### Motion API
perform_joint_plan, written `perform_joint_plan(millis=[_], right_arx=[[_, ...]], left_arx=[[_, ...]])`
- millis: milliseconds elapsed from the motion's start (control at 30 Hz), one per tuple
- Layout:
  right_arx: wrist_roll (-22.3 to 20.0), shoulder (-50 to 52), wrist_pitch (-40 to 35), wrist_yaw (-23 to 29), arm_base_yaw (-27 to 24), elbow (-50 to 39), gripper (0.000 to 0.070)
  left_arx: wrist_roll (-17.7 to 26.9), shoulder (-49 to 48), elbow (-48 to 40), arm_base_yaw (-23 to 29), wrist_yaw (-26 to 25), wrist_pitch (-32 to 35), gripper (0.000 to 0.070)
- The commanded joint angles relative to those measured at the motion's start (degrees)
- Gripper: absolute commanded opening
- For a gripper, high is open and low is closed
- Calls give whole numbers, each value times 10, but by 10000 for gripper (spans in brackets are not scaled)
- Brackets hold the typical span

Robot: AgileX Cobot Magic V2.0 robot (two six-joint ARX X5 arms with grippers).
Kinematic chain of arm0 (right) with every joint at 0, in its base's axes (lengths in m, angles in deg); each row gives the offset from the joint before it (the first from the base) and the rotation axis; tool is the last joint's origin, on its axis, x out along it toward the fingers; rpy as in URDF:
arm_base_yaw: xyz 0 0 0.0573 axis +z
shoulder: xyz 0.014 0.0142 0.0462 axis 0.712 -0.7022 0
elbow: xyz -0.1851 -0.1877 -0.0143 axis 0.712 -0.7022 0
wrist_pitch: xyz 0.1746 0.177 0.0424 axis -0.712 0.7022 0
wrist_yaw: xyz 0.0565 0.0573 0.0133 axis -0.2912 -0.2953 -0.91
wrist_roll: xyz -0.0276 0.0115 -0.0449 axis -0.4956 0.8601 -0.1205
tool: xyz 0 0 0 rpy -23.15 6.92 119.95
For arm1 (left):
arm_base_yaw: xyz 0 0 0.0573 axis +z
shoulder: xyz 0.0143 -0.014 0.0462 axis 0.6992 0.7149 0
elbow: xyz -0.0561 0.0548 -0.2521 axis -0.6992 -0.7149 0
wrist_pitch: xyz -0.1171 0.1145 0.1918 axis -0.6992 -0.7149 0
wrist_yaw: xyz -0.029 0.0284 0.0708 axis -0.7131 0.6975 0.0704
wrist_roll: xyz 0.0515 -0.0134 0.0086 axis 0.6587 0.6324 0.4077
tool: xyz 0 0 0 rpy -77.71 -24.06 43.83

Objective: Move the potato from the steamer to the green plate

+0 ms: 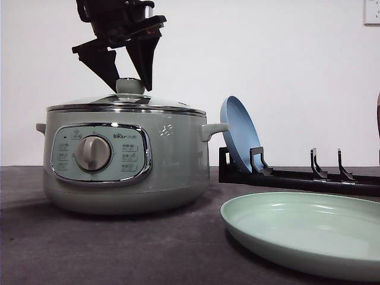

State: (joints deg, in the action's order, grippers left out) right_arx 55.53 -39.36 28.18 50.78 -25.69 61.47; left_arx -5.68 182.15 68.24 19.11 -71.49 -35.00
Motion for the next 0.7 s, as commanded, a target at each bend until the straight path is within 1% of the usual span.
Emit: perform_joint_plan(millis=[0, 167, 200, 300, 433, 667], right_arx=[[-5, -3, -5, 1, 1, 10, 634], [-4, -3, -5, 1, 1, 10, 634], [-4, -3, -5, 1, 1, 10, 634], [-4, -3, -5, 1, 1, 10, 634], [-5, -3, -5, 4, 1, 10, 634], [-3, -3, -5, 15, 1, 10, 634]], left_arx=[[8, 19, 16, -4, 1, -1, 225], [8, 19, 16, -4, 1, -8, 27], [8, 19, 16, -4, 1, -9, 5], [8, 18, 16, -4, 5, -7, 1], [8, 17, 20, -4, 35, -7, 1], [6, -2, 51, -4, 37, -18, 1]])
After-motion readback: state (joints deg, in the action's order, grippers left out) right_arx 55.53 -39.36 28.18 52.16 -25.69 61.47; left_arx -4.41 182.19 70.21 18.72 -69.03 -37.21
